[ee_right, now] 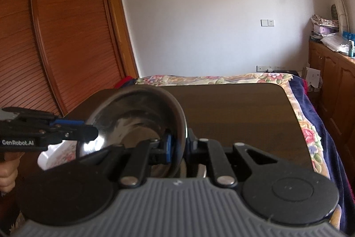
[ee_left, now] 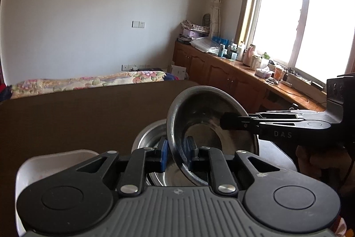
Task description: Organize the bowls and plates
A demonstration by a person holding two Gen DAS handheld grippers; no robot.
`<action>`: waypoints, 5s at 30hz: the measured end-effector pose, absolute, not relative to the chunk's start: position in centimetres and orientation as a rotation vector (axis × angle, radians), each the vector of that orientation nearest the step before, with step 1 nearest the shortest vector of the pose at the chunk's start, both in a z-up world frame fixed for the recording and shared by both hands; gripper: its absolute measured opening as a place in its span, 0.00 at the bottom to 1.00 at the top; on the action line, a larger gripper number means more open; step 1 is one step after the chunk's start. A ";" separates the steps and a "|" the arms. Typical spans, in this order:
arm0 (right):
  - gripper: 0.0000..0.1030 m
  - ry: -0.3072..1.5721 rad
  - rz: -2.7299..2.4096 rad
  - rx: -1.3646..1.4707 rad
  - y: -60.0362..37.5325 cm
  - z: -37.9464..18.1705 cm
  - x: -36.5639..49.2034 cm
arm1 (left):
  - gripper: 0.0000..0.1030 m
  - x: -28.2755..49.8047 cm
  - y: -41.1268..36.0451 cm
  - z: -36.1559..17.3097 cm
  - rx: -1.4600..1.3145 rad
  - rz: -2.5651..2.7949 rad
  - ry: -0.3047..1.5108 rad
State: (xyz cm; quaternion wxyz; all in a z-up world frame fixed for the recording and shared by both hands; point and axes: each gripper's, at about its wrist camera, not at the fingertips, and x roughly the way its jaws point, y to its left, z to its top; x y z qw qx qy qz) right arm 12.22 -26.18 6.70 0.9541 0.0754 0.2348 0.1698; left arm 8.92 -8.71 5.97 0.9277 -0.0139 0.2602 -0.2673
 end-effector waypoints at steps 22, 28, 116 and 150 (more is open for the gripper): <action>0.15 0.526 0.371 0.152 -24.6 3.8 12.9 | 0.45 10.4 -8.4 3.1 -0.062 -0.477 0.571; 0.16 0.518 0.367 0.124 -24.1 3.7 13.1 | 0.52 9.5 -8.5 3.3 -0.038 -0.455 0.512; 0.30 0.344 0.240 0.276 -24.2 1.6 7.3 | 0.67 4.4 -9.0 0.5 -0.084 -0.387 0.369; 0.27 0.317 0.432 0.223 -15.2 4.3 8.4 | 0.67 1.0 2.3 3.6 -0.092 -0.177 0.319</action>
